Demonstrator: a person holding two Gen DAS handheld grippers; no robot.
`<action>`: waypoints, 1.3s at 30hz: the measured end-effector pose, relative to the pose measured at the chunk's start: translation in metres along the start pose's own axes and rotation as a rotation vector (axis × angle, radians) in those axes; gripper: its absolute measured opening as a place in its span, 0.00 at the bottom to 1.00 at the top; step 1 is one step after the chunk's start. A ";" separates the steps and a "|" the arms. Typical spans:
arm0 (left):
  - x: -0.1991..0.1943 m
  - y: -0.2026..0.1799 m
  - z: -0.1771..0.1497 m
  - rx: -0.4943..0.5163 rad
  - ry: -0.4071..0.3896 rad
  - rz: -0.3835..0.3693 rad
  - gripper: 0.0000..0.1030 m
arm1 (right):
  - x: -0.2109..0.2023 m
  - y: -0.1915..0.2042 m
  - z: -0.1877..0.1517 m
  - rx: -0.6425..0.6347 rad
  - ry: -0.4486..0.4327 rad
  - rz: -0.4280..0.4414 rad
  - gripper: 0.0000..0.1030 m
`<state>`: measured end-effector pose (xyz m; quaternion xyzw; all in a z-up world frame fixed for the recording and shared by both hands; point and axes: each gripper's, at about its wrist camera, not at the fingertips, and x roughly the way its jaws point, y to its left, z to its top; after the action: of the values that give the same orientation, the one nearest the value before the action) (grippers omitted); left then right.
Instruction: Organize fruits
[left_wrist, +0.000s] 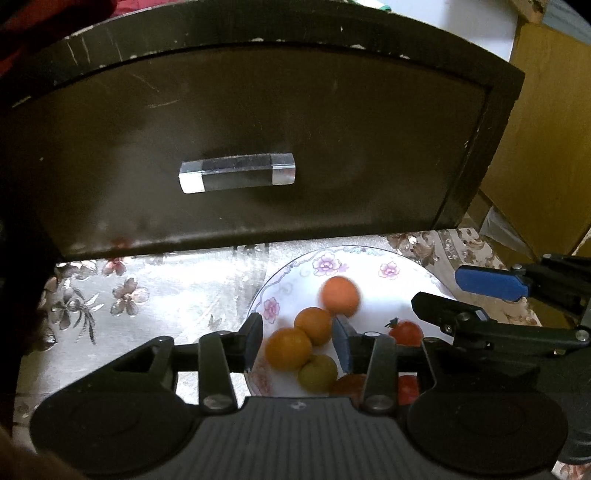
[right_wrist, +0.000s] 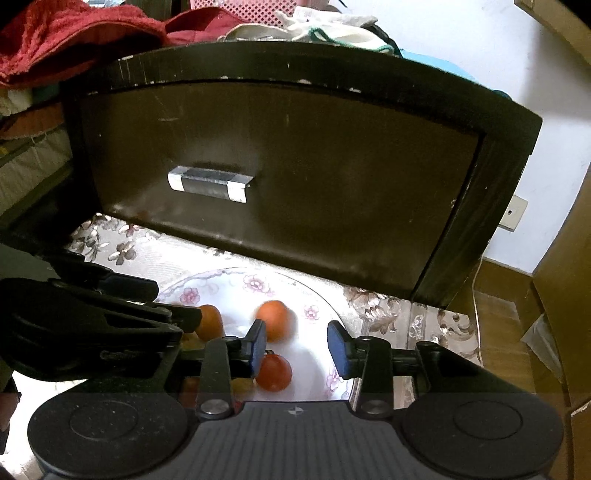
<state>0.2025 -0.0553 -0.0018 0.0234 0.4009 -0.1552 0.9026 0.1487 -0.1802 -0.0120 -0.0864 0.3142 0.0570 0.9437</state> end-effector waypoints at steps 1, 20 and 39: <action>-0.002 0.000 0.000 0.000 -0.002 0.002 0.46 | -0.001 0.000 0.000 0.001 -0.001 0.000 0.34; -0.045 -0.005 -0.018 -0.018 -0.069 0.101 0.80 | -0.032 -0.003 -0.009 0.022 -0.019 -0.015 0.40; -0.103 -0.009 -0.063 -0.050 -0.103 0.197 1.00 | -0.088 -0.003 -0.042 0.062 -0.018 -0.016 0.43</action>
<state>0.0900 -0.0264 0.0317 0.0320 0.3533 -0.0569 0.9332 0.0549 -0.1960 0.0083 -0.0589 0.3067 0.0407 0.9491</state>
